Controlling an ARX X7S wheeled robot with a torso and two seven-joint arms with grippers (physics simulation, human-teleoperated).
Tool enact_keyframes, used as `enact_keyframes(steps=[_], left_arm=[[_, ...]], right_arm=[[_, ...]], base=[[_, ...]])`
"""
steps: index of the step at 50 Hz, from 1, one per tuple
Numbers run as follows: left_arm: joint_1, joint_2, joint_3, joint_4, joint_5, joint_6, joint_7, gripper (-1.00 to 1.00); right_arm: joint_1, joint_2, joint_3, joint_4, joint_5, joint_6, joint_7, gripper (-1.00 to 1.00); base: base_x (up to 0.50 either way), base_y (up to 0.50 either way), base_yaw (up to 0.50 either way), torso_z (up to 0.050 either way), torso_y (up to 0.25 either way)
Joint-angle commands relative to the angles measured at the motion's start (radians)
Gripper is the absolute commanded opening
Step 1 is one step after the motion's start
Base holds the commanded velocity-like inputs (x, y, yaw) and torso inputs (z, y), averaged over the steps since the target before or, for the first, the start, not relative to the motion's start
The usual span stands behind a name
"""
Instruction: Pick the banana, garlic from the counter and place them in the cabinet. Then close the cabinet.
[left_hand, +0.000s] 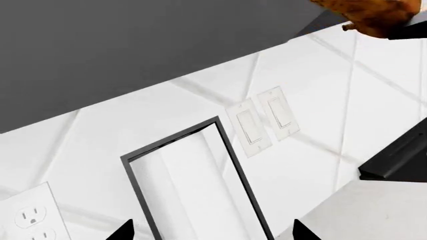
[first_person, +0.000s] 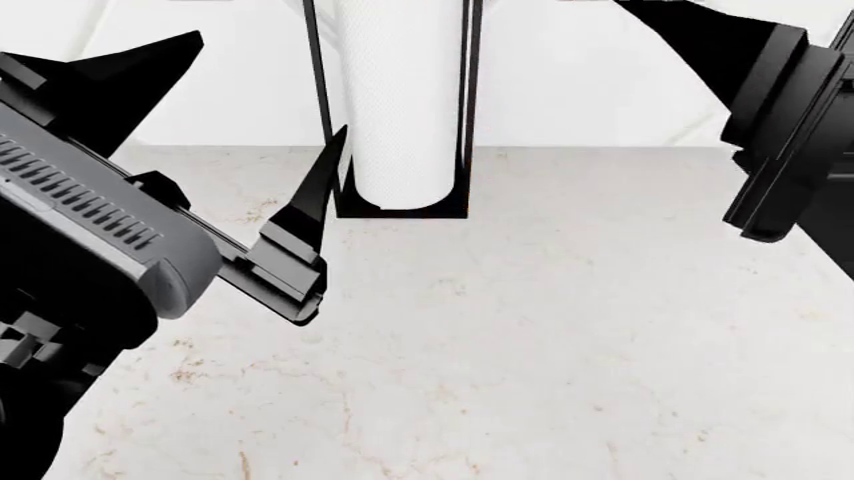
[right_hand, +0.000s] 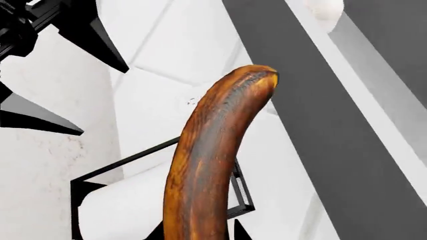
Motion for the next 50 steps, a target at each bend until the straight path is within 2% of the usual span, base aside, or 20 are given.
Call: enact_keyframes(steps=[1,24,50], left_arm=[[0.004,0.0,0.005,-0.003,0.008,0.006,0.005,1.0],[-0.003,-0.005,0.004,0.001,-0.012,0.006,-0.01,1.0],[-0.016,-0.008,0.006,0.001,-0.026,0.005,-0.018,1.0]], right_arm=[[0.057,-0.043,0.005,0.036,-0.055,0.003,0.029,-1.0],[0.196,-0.163,-0.022,0.175,-0.138,0.001,0.039,-1.0],[0.33,-0.313,-0.136,0.512,-0.31,-0.088,0.0,-1.0]], base=[[0.0,0.0,0.0,0.0,0.0],[0.0,0.0,0.0,0.0,0.0],[0.0,0.0,0.0,0.0,0.0]])
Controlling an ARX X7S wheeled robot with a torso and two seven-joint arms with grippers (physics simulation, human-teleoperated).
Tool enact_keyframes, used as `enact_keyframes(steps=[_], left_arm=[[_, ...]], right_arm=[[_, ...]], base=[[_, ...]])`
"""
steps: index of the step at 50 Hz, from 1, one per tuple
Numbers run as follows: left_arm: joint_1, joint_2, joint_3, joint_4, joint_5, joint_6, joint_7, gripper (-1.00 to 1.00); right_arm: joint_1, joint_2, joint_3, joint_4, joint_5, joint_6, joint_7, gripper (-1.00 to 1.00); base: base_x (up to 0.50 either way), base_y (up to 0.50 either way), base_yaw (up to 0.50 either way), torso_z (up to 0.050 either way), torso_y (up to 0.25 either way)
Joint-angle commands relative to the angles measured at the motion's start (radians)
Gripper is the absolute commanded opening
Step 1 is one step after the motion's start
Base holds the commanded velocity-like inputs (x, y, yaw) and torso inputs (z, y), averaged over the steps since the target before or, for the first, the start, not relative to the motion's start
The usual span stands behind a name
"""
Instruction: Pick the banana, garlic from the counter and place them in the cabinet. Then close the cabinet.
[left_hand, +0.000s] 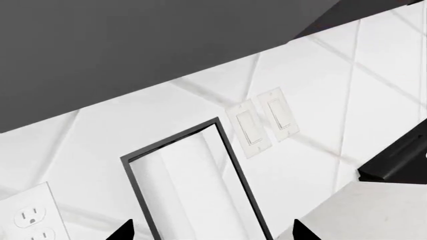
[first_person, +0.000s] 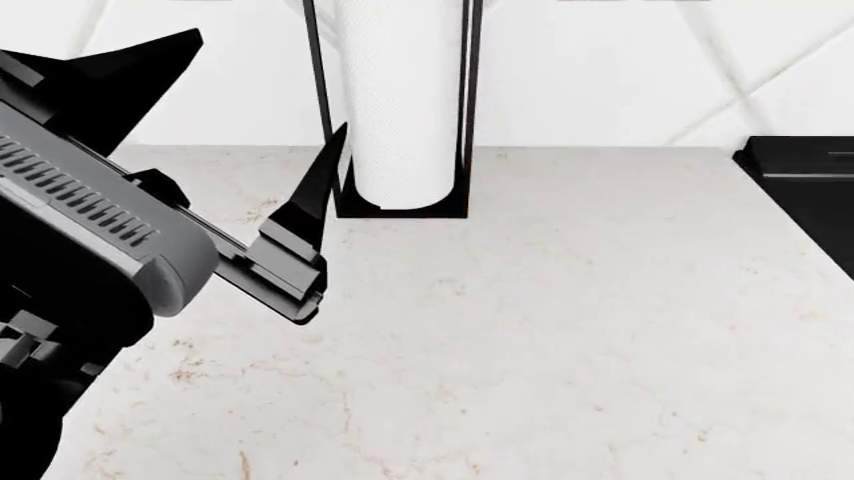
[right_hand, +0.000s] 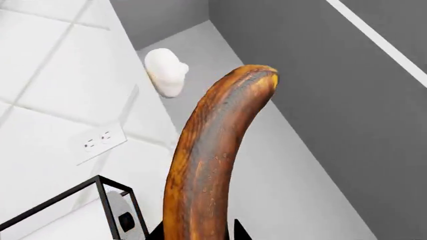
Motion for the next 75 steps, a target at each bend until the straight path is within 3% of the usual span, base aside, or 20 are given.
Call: enact_keyframes(steps=[1,26,37,46,52,69,70,75], left_arm=[[-0.003,-0.004,-0.002,0.002,-0.009,0.001,-0.006,1.0],[0.013,-0.005,-0.001,-0.01,0.011,0.024,0.009,1.0],[0.022,-0.003,0.002,-0.012,0.024,0.033,0.012,1.0],[0.016,0.003,0.009,-0.009,0.022,0.029,0.008,1.0],[0.025,0.007,0.016,-0.012,0.037,0.034,0.011,1.0],[0.066,-0.002,0.015,-0.012,0.061,0.062,0.02,1.0],[0.069,-0.004,0.014,-0.012,0.062,0.064,0.021,1.0],[0.079,-0.011,0.01,-0.013,0.065,0.072,0.024,1.0]], right_arm=[[0.057,-0.066,-0.055,0.155,-0.091,-0.062,-0.036,-1.0],[0.166,-0.258,-0.129,0.613,-0.308,-0.228,-0.187,-1.0],[0.17,-0.41,0.031,0.88,-0.597,-0.31,-0.357,-1.0],[0.171,-0.588,0.407,1.159,-1.113,-0.416,-0.573,-1.0],[0.171,-0.644,0.592,1.23,-1.333,-0.488,-0.647,-1.0],[0.171,-0.685,0.618,1.338,-1.497,-0.471,-0.793,-1.0],[0.171,-0.685,0.614,1.339,-1.5,-0.47,-0.796,1.0],[0.171,-0.685,0.606,1.333,-1.501,-0.484,-0.817,1.0]], base=[[0.0,0.0,0.0,0.0,0.0],[0.0,0.0,0.0,0.0,0.0],[0.0,0.0,0.0,0.0,0.0],[0.0,0.0,0.0,0.0,0.0],[0.0,0.0,0.0,0.0,0.0],[0.0,0.0,0.0,0.0,0.001],[0.0,0.0,0.0,0.0,0.0],[0.0,0.0,0.0,0.0,0.0]])
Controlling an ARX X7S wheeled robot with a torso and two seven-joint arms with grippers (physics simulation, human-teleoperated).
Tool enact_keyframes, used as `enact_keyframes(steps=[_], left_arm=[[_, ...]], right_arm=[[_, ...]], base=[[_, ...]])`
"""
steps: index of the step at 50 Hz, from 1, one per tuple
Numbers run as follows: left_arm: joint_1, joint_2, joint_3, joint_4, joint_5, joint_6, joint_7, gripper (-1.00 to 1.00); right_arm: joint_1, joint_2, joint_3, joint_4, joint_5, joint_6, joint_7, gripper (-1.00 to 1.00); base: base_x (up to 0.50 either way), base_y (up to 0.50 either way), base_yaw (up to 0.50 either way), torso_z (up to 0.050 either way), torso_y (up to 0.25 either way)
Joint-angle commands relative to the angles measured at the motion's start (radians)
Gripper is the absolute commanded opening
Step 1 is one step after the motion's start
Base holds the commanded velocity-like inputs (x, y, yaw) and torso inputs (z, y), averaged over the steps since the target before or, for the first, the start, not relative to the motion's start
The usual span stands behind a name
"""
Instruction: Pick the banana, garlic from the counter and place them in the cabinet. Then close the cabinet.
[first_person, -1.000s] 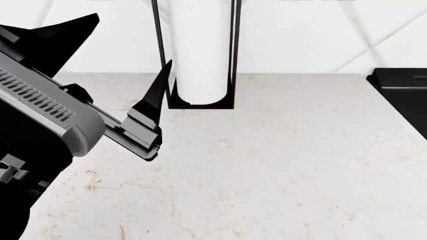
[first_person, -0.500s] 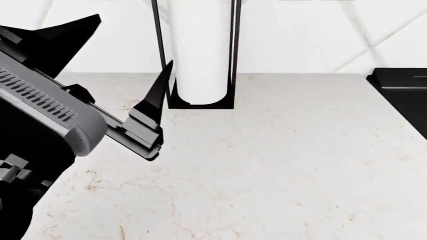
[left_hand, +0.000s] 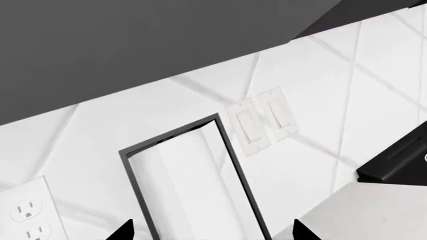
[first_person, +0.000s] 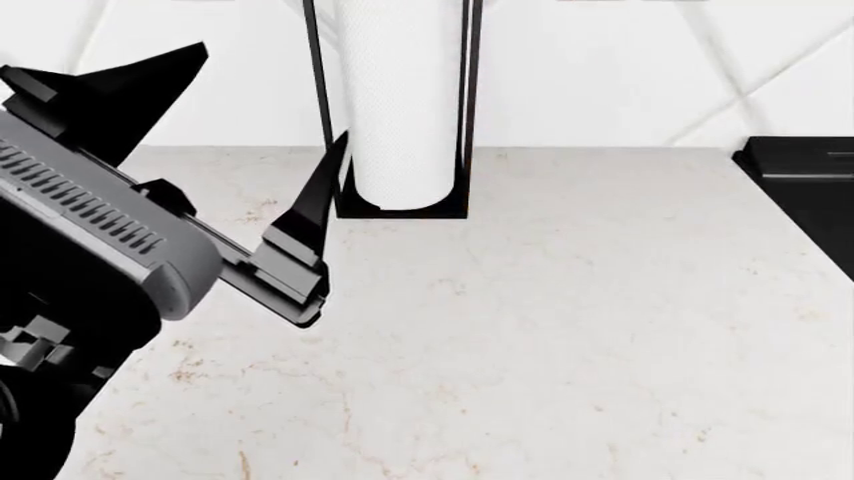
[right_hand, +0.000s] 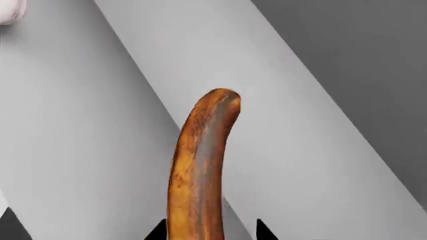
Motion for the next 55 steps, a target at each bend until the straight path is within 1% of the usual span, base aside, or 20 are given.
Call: enact_keyframes(steps=[1,11,17,24,36,45,52,55], left_arm=[[0.023,-0.011,-0.005,0.0,0.01,0.017,0.005,1.0],[0.022,-0.008,0.001,0.002,0.012,0.015,0.001,1.0],[0.024,-0.011,0.001,0.003,0.01,0.016,-0.001,1.0],[0.031,-0.018,-0.004,0.002,0.011,0.025,0.002,1.0],[0.028,-0.032,-0.026,0.008,-0.01,0.036,-0.012,1.0],[0.043,-0.052,-0.048,0.013,-0.022,0.055,-0.016,1.0],[0.06,-0.058,-0.054,0.015,-0.017,0.068,-0.016,1.0],[0.063,-0.06,-0.056,0.015,-0.018,0.071,-0.016,1.0]], right_arm=[[0.0,-0.03,-0.009,0.084,-0.078,0.012,-0.132,1.0],[0.0,-0.029,0.006,0.073,-0.081,-0.02,-0.157,1.0],[0.0,-0.03,-0.007,0.034,-0.044,-0.034,-0.163,1.0],[0.0,-0.029,0.002,-0.069,0.0,-0.064,-0.167,1.0],[-0.002,-0.02,0.01,-0.204,-0.022,-0.105,-0.21,1.0],[-0.13,0.003,-0.044,-0.525,0.011,-0.012,-0.324,1.0],[-0.172,0.074,-0.177,-0.738,0.161,0.142,-0.325,1.0],[-0.185,0.097,-0.206,-0.803,0.196,0.187,-0.32,1.0]], base=[[0.0,0.0,0.0,0.0,0.0],[0.0,0.0,0.0,-0.002,0.0],[0.0,0.0,0.0,-0.004,0.0],[0.0,0.0,0.0,0.0,0.0],[0.0,0.0,0.0,0.0,0.0],[0.0,0.0,0.0,-0.001,0.0],[0.0,0.0,0.0,0.0,0.0],[0.0,0.0,0.0,0.0,0.0]])
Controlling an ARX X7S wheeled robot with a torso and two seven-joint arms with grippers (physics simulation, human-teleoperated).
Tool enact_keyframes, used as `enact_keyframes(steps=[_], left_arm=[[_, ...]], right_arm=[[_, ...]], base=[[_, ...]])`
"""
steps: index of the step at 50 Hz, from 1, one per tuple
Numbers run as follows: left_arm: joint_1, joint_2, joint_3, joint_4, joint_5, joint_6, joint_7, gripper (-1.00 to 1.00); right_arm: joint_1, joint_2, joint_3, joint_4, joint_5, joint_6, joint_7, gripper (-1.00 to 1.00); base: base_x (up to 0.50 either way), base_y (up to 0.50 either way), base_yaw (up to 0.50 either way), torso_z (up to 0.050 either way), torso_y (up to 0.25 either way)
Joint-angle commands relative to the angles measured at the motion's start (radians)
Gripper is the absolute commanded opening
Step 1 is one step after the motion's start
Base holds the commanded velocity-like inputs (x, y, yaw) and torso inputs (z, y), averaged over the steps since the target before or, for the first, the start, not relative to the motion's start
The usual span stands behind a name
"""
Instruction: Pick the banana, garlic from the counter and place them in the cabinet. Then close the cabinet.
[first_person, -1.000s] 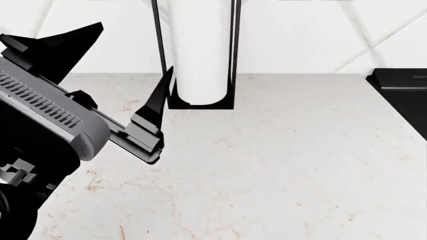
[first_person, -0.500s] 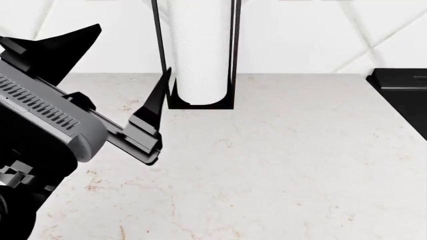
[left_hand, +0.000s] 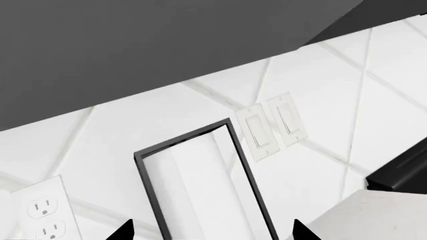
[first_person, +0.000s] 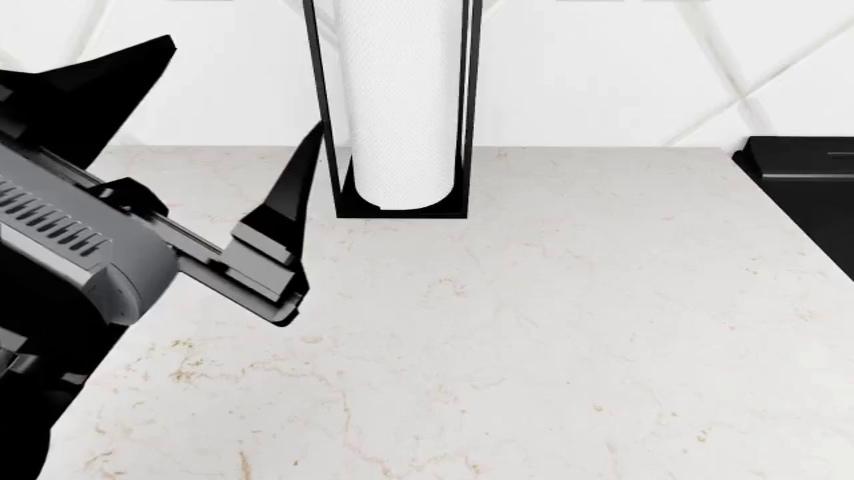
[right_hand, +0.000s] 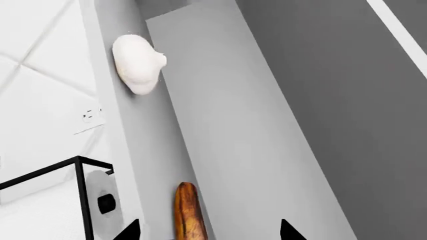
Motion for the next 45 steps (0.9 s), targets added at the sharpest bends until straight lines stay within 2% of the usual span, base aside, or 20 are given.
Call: enact_keyframes(steps=[1,19,32,45], left_arm=[[0.017,-0.013,-0.014,0.004,-0.003,0.018,-0.003,1.0],[0.018,-0.03,-0.028,0.048,-0.037,0.026,-0.03,1.0],[0.003,-0.032,-0.022,0.064,-0.048,0.02,-0.037,1.0],[0.013,-0.033,-0.015,0.063,-0.036,0.026,-0.027,1.0]], right_arm=[[-0.071,0.075,-0.123,-0.295,0.134,0.165,-0.032,1.0],[-0.251,0.249,-0.206,-0.707,0.225,0.459,-0.019,1.0],[-0.432,0.35,-0.231,-0.959,0.245,0.608,-0.01,1.0],[-0.548,0.412,-0.255,-1.112,0.27,0.698,0.014,1.0]], base=[[0.0,0.0,0.0,0.0,0.0],[0.0,0.0,0.0,0.0,0.0],[0.0,0.0,0.0,0.0,0.0],[0.0,0.0,0.0,0.0,0.0]])
